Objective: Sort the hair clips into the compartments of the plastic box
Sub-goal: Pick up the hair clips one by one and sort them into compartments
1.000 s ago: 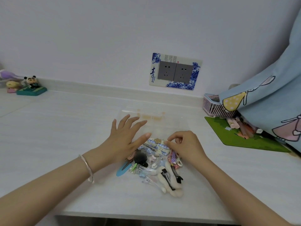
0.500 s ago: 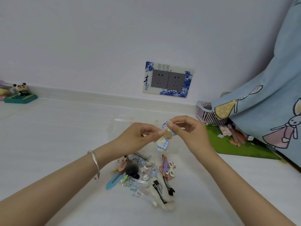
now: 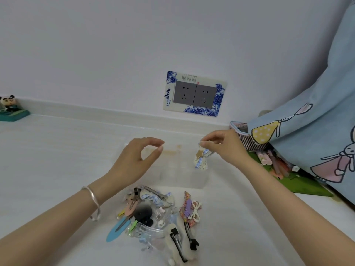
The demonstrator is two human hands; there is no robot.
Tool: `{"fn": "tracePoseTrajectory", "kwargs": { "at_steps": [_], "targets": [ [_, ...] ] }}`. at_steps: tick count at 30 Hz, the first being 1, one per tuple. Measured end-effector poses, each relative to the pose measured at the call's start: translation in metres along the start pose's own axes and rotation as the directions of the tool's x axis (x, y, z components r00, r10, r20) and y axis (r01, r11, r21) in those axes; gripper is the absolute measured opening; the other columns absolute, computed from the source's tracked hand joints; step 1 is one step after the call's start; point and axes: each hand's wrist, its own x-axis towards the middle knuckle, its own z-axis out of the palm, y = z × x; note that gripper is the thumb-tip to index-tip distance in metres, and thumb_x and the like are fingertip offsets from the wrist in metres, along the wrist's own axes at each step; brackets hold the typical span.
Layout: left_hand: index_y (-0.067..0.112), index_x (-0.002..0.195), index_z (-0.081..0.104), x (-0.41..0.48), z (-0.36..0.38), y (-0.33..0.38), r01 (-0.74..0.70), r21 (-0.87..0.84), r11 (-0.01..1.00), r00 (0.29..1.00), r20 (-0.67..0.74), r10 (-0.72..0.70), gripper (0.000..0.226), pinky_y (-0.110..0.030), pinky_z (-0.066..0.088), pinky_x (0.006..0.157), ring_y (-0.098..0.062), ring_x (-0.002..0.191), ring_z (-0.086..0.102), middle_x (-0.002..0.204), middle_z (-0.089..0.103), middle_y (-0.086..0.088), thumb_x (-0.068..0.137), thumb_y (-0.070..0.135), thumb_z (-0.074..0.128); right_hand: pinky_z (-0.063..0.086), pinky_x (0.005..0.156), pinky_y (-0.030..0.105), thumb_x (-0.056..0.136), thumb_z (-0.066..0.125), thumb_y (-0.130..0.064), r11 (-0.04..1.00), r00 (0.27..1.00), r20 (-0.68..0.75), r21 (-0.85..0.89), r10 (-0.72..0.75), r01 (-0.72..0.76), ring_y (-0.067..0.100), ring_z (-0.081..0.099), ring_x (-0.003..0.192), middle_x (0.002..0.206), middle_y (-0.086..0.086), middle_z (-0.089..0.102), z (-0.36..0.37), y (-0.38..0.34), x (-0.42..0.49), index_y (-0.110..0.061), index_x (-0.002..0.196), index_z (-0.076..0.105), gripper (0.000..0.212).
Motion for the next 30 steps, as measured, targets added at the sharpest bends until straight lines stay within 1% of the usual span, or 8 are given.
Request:
{"fn": "tracePoseTrajectory", "kwargs": {
  "at_steps": [4, 10, 13, 17, 21, 24, 27, 30],
  "targets": [
    [0.039, 0.11, 0.06, 0.0, 0.0, -0.008, -0.01, 0.023, 1.0, 1.0, -0.014, 0.01, 0.024, 0.002, 0.023, 0.088, 0.023, 0.106, 0.036, 0.111, 0.053, 0.032, 0.089, 0.043, 0.049, 0.044, 0.059, 0.009, 0.073, 0.078, -0.022, 0.985, 0.983, 0.184, -0.164, -0.029, 0.06, -0.004, 0.059, 0.064, 0.074, -0.007, 0.069, 0.014, 0.001, 0.005, -0.019, 0.082, 0.073, 0.011],
    [0.038, 0.114, 0.058, -0.005, -0.004, -0.015, -0.095, 0.097, 0.991, 0.995, 0.035, 0.092, 0.035, -0.023, 0.03, 0.1, 0.012, 0.112, 0.04, 0.115, 0.057, 0.025, 0.085, 0.053, 0.043, 0.038, 0.095, 0.036, 0.087, 0.059, -0.039, 0.877, 0.958, 0.156, -0.389, -0.239, 0.282, 0.01, 0.057, 0.094, 0.091, -0.014, 0.068, 0.006, 0.01, -0.009, -0.025, 0.085, 0.071, 0.019],
    [0.038, 0.113, 0.058, -0.006, -0.008, -0.016, -0.109, 0.109, 0.988, 0.994, 0.038, 0.106, 0.041, -0.029, 0.032, 0.102, 0.007, 0.114, 0.04, 0.115, 0.057, 0.023, 0.083, 0.057, 0.039, 0.011, 0.114, 0.033, 0.092, 0.033, -0.051, 0.792, 0.925, 0.284, -0.489, -0.251, 0.365, 0.004, 0.053, 0.109, 0.093, -0.012, 0.072, 0.006, 0.008, -0.018, -0.024, 0.085, 0.074, 0.049],
    [0.037, 0.113, 0.058, -0.009, -0.008, -0.015, -0.126, 0.122, 0.984, 0.992, 0.032, 0.123, 0.041, -0.032, 0.034, 0.102, 0.002, 0.115, 0.042, 0.114, 0.059, 0.02, 0.083, 0.056, 0.039, -0.015, 0.116, 0.029, 0.091, 0.009, -0.055, 0.787, 0.915, 0.379, -0.52, -0.135, 0.331, -0.002, 0.037, 0.129, 0.109, -0.014, 0.07, 0.013, 0.01, -0.023, -0.025, 0.097, 0.073, 0.071],
    [0.037, 0.114, 0.058, -0.016, -0.008, -0.017, -0.166, 0.16, 0.973, 0.983, 0.108, 0.15, 0.04, -0.035, 0.038, 0.101, -0.003, 0.115, 0.047, 0.113, 0.058, 0.021, 0.086, 0.056, 0.039, -0.007, 0.118, 0.034, 0.092, 0.015, -0.06, 0.828, 0.935, 0.301, -0.464, -0.187, 0.315, -0.002, 0.038, 0.127, 0.113, -0.016, 0.067, 0.009, 0.003, -0.032, -0.027, 0.101, 0.07, 0.065],
    [0.037, 0.115, 0.059, -0.023, -0.011, -0.023, -0.17, 0.166, 0.971, 0.978, 0.148, 0.146, 0.041, -0.037, 0.04, 0.1, -0.003, 0.114, 0.049, 0.114, 0.06, 0.019, 0.087, 0.057, 0.037, 0.027, 0.109, 0.03, 0.089, 0.043, -0.055, 0.909, 0.944, 0.155, -0.261, -0.292, 0.324, -0.003, 0.053, 0.108, 0.104, -0.018, 0.069, 0.014, -0.019, -0.051, -0.027, 0.096, 0.07, 0.039],
    [0.035, 0.114, 0.061, -0.025, -0.015, -0.026, -0.191, 0.157, 0.969, 0.97, 0.181, 0.163, 0.039, -0.038, 0.041, 0.098, -0.002, 0.111, 0.052, 0.113, 0.062, 0.017, 0.089, 0.054, 0.038, 0.043, 0.087, 0.014, 0.084, 0.062, -0.04, 0.99, 0.933, 0.331, 0.025, -0.142, 0.141, -0.006, 0.059, 0.091, 0.096, -0.019, 0.07, 0.036, -0.046, -0.078, -0.029, 0.095, 0.072, 0.019],
    [0.035, 0.114, 0.061, -0.027, -0.017, -0.025, -0.215, 0.137, 0.967, 0.961, 0.205, 0.185, 0.037, -0.035, 0.042, 0.097, 0.0, 0.109, 0.052, 0.111, 0.063, 0.017, 0.089, 0.053, 0.042, 0.044, 0.088, 0.017, 0.081, 0.062, -0.05, 0.967, 0.879, 0.472, -0.188, -0.066, 0.173, -0.008, 0.055, 0.097, 0.105, -0.021, 0.066, 0.062, -0.044, -0.092, -0.033, 0.107, 0.066, 0.032]
  ]
}}
